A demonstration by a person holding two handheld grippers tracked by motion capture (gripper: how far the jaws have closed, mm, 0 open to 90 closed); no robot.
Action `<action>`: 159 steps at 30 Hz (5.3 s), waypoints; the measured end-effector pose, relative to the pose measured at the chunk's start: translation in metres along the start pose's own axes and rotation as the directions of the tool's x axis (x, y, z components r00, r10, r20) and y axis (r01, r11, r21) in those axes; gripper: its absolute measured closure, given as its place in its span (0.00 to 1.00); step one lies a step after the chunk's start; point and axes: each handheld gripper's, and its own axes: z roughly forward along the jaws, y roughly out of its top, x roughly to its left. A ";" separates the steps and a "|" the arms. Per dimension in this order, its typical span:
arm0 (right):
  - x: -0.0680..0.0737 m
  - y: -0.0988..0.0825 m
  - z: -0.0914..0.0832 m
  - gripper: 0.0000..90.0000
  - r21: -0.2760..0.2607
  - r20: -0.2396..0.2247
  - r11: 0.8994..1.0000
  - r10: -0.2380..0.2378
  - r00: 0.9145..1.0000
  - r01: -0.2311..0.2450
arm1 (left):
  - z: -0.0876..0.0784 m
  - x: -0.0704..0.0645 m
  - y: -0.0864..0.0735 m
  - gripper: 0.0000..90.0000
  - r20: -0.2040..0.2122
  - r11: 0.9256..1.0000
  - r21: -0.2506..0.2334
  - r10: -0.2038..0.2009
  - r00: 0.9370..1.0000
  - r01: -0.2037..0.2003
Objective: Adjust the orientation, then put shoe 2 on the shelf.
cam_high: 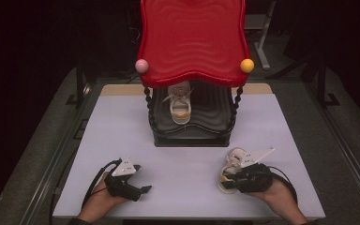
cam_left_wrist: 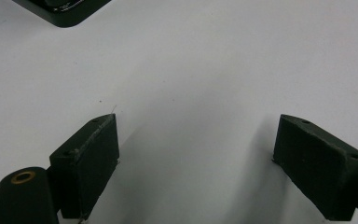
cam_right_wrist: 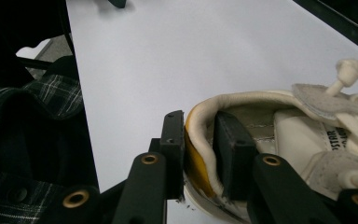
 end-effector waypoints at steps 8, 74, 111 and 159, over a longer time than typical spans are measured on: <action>0.009 0.007 -0.004 0.84 -0.001 -0.009 0.999 -0.043 0.999 0.043 | 0.000 0.000 0.000 0.15 0.001 1.000 0.000 0.001 1.000 -0.001; -0.001 0.167 -0.015 0.84 -0.031 0.009 0.924 -0.381 0.925 0.381 | 0.000 0.000 0.000 0.15 0.000 1.000 0.005 0.003 1.000 -0.003; -0.035 0.176 -0.003 0.66 -0.017 0.095 0.947 -0.317 0.944 0.320 | 0.000 0.000 0.000 0.15 0.001 1.000 0.005 0.001 1.000 -0.001; -0.050 0.121 -0.010 1.00 -0.134 0.295 0.987 -0.043 0.954 0.086 | 0.039 0.011 0.190 1.00 0.080 0.957 -0.244 0.183 0.980 -0.159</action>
